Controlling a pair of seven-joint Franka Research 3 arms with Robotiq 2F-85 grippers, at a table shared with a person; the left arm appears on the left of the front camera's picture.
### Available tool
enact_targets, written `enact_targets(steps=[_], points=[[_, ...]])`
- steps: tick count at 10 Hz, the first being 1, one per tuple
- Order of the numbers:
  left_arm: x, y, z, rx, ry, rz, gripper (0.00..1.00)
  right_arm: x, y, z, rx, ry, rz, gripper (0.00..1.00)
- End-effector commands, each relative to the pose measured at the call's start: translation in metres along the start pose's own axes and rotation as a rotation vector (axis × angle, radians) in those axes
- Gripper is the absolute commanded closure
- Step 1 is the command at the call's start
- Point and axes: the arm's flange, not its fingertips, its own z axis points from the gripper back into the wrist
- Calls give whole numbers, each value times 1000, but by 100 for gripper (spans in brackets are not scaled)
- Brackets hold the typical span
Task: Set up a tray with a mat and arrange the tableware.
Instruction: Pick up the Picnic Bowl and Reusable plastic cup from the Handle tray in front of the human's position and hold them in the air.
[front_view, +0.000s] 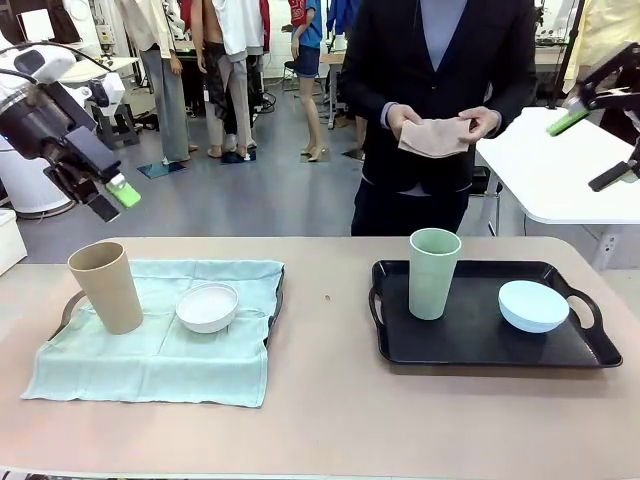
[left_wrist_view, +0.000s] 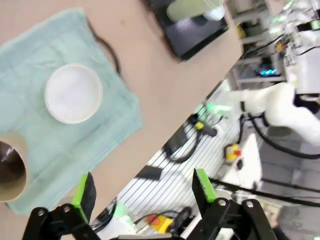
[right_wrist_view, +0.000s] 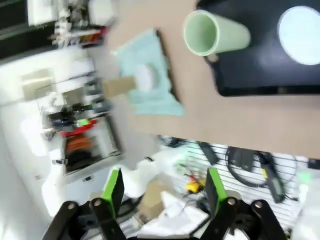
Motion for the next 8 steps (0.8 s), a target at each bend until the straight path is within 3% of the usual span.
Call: enact_targets(steps=[1, 4, 5, 6, 7, 8], points=[[-4, 16, 0, -188, -232, 87, 0, 28, -59, 25, 296, 162, -3, 15], [-30, 32, 0, -330, -510, 269, 0, 30, -123, 27, 508, 154, -28, 15], [-40, 33, 5, -336, -561, 301, 0, 26, -136, 23, 551, 148, -47, 15], [-48, 30, 5, -337, -556, 284, 0, 21, -140, 17, 556, 147, -40, 15], [-27, 47, 12, -348, -470, 304, 0, 16, -135, 9, 532, 143, -43, 15], [-27, 47, 12, -348, -470, 304, 0, 26, -146, 27, 533, 153, -56, 15]])
